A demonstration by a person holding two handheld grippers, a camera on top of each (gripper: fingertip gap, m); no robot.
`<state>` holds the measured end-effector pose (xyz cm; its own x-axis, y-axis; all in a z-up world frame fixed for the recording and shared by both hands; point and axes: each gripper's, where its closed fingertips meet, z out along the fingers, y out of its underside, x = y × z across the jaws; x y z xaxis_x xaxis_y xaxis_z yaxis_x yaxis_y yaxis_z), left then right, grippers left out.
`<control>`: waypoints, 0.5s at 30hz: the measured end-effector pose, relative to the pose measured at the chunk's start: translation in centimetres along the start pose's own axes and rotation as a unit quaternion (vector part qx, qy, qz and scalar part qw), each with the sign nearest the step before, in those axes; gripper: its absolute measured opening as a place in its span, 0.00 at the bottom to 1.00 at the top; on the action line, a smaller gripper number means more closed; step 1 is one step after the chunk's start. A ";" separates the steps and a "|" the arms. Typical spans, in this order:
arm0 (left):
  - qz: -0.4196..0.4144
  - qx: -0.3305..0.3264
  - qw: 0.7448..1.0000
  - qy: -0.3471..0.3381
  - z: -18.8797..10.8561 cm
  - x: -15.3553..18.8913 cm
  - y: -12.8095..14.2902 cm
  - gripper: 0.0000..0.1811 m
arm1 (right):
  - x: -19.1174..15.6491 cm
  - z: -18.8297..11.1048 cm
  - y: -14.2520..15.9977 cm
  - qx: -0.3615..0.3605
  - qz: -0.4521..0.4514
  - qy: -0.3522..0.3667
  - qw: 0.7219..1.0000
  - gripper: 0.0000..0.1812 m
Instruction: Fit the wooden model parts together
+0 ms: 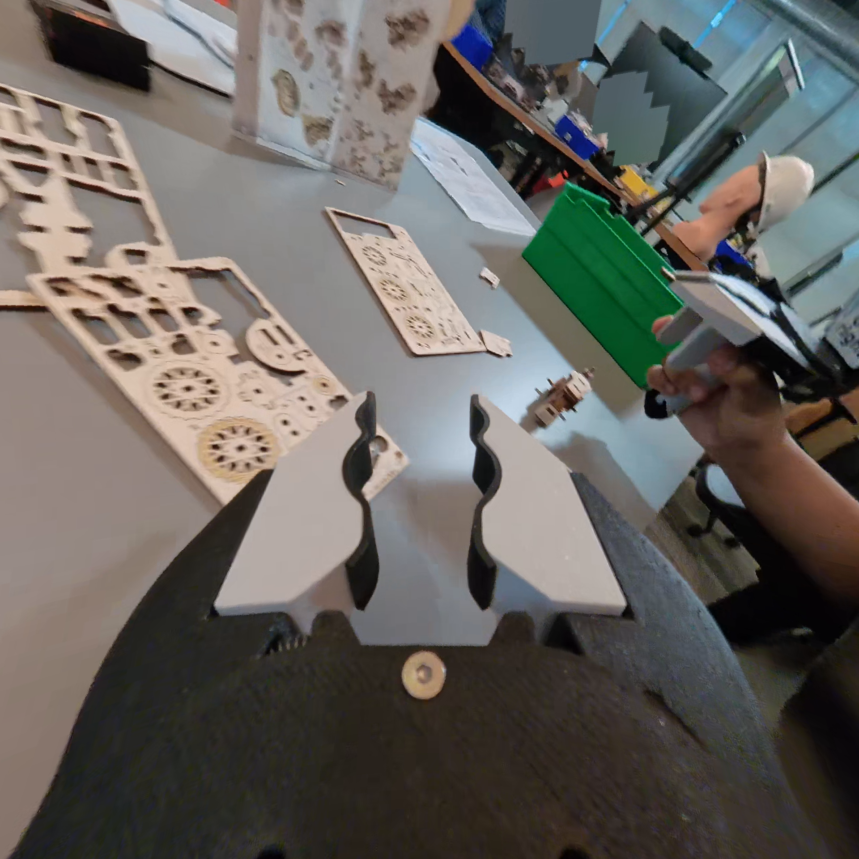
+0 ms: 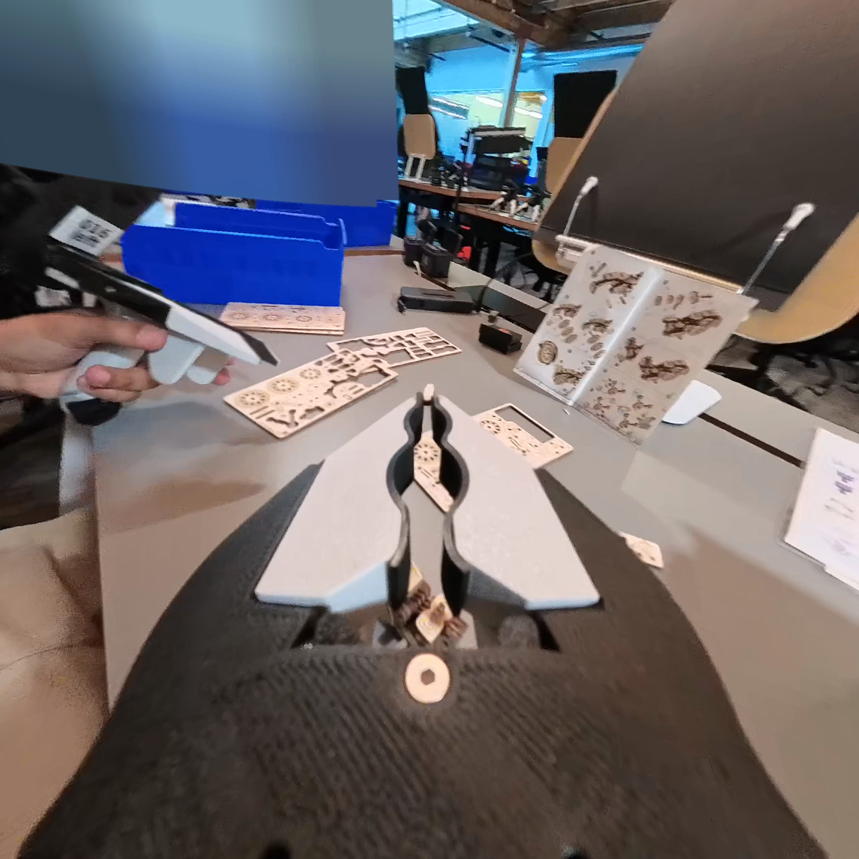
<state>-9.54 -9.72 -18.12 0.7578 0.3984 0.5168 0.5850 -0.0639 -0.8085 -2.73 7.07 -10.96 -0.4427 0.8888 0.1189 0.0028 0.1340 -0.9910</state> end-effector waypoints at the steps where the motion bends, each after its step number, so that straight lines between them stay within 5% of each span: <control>1: 0.012 -0.010 1.000 0.013 0.5 1.0 0.5 0.22 | 0.2 -0.4 0.1 -0.007 -0.004 0.013 1.000 0.00; 10: 0.166 -0.157 0.968 0.103 7.8 9.3 5.6 0.32 | -1.4 -4.5 4.2 -0.087 0.065 0.044 0.993 0.00; 15: 0.274 -0.223 0.931 0.090 11.2 9.7 7.8 0.30 | -2.8 -5.4 6.5 -0.130 0.108 0.018 0.985 0.00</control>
<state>-0.82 3.90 -22.55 0.9904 0.0379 0.1328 0.1287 -0.6018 -0.7882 3.33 7.81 -17.43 -0.3738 0.9236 -0.0857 0.3249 0.0438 -0.9447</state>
